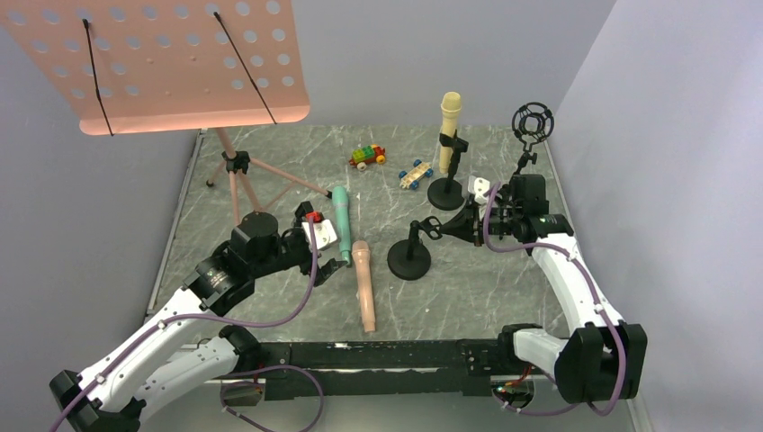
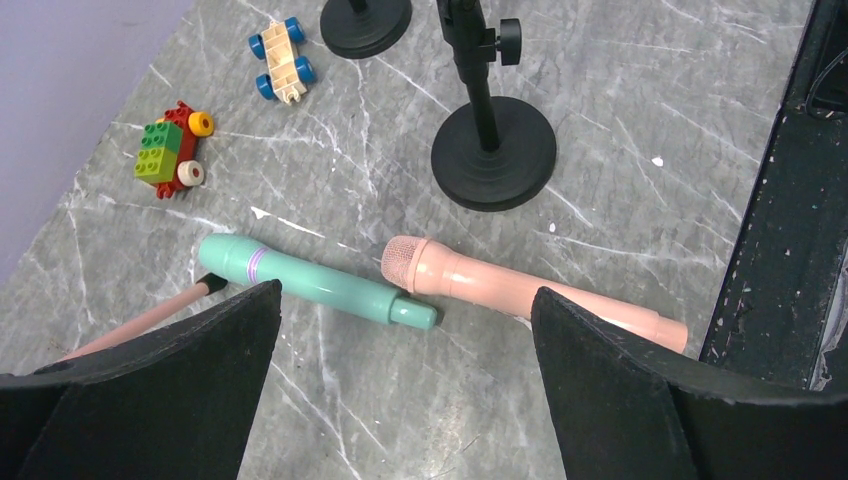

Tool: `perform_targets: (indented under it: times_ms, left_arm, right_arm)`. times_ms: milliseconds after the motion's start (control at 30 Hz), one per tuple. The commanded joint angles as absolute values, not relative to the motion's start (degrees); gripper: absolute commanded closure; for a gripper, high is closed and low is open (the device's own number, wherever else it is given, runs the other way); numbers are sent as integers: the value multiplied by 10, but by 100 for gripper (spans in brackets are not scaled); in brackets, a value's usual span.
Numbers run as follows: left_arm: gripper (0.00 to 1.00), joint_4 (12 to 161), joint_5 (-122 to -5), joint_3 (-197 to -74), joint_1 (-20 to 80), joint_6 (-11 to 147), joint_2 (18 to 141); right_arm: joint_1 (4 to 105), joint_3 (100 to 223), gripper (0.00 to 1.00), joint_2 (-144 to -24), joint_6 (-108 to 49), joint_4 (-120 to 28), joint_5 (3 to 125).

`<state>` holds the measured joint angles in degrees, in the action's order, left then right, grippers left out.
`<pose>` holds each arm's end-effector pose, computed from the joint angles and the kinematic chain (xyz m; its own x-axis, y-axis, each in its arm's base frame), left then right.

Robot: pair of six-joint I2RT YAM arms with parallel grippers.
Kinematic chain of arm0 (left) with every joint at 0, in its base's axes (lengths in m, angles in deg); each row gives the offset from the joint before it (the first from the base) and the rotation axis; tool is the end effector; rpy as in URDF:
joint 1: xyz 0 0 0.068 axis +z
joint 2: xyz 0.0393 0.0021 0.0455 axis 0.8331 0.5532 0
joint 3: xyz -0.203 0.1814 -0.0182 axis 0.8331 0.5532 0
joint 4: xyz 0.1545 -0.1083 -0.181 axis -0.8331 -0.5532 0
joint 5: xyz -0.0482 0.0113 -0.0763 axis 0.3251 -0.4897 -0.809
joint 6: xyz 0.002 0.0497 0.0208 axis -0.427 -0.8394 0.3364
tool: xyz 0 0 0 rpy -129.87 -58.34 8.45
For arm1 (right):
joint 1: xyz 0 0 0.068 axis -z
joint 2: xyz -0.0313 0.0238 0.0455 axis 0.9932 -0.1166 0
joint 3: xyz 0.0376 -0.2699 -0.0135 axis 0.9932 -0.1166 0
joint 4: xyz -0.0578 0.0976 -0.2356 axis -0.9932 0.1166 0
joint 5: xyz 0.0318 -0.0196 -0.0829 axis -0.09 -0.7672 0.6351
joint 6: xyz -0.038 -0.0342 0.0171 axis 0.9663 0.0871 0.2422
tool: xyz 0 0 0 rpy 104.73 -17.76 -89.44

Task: Attach the microphones to the stand

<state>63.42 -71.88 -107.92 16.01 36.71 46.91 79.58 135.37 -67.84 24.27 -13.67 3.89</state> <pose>0.1244 -0.1193 0.3232 0.0345 0.3884 -0.9209 0.8656 0.4490 0.2218 0.2159 0.0470 0.2806 -0.0422 -0.2785 -0.9595 -0.9808 0.1947 -0.0134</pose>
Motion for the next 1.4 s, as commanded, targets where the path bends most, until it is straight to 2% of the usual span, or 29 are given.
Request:
perform_targets:
  times_ms: [0,567,1333,1367]
  left_arm:
    - [1,642,-719,-1094,161,364,469]
    - [1,649,-707,-1085,161,364,474]
    - [1,658,-706,-1081,161,373,472]
    - [1,659,-710,-1081,160,375,473]
  right_arm:
    - [792,1327,100,-652,180,-217,77]
    - [820,1333,100,-642,203,-200,19]
    - [780,1378,100,-732,300,-126,34]
    - [780,1381,98,-736,310,-119,33]
